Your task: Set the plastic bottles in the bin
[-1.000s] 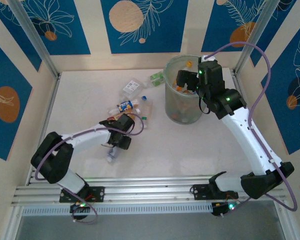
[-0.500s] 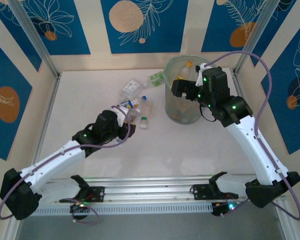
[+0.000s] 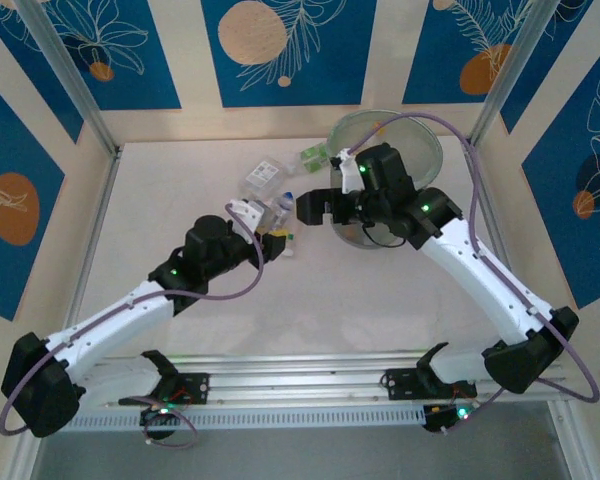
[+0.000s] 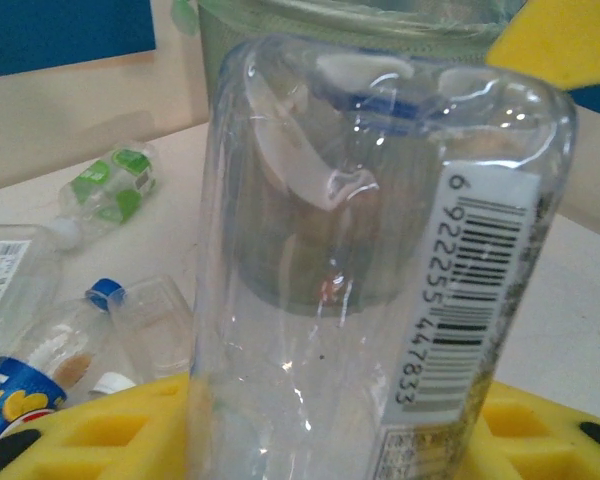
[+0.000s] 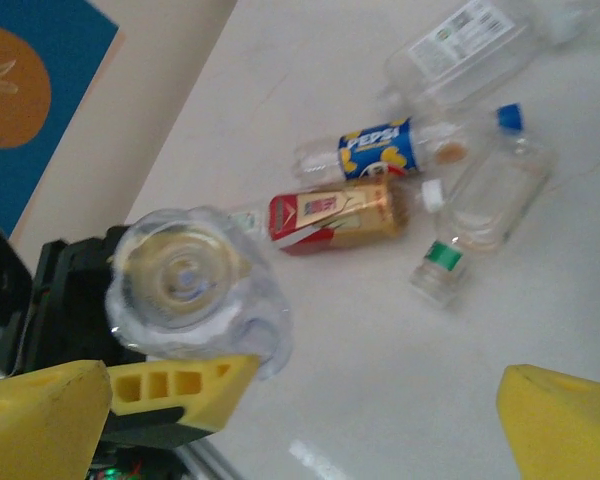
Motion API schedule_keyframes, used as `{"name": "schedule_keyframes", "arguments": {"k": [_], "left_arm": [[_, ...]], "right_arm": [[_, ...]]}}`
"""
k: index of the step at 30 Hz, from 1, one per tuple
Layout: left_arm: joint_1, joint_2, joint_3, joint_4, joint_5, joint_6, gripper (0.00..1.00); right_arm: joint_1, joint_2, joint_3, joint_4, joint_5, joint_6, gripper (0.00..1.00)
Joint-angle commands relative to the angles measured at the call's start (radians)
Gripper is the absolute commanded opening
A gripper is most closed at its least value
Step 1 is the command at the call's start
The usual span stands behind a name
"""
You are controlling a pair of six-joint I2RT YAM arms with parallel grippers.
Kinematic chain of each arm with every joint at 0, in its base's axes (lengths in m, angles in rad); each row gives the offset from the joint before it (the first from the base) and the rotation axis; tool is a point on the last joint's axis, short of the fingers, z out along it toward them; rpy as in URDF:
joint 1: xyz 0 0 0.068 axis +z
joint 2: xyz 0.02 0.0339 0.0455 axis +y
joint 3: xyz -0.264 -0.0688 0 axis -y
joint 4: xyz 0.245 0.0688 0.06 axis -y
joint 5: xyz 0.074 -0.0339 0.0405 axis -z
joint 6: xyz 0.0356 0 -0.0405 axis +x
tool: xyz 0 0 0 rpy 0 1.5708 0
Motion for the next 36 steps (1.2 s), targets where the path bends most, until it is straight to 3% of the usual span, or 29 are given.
{"name": "schedule_keyframes", "arguments": {"k": [1,17,23,30,33,36], "left_arm": [[-0.010,0.011,0.048,0.080,0.057,0.022,0.50],[-0.010,0.009,0.084,0.097,0.121,0.009,0.50],[-0.010,0.013,0.093,0.112,0.141,-0.002,0.51],[-0.010,0.019,0.103,0.098,0.135,-0.007,0.54],[-0.010,0.014,0.103,0.091,0.121,-0.016,0.65],[-0.011,-0.003,0.099,0.086,0.111,-0.027,0.93]], "right_arm": [[0.026,0.008,0.037,0.029,-0.061,-0.020,1.00],[0.055,0.103,0.065,0.101,-0.118,-0.009,0.92],[0.055,0.120,0.059,0.114,-0.105,-0.004,0.85],[0.056,0.119,0.057,0.126,-0.107,-0.004,0.58],[0.056,0.108,0.060,0.130,-0.101,-0.006,0.53],[0.056,0.101,0.088,0.108,-0.079,-0.015,0.50]]}}
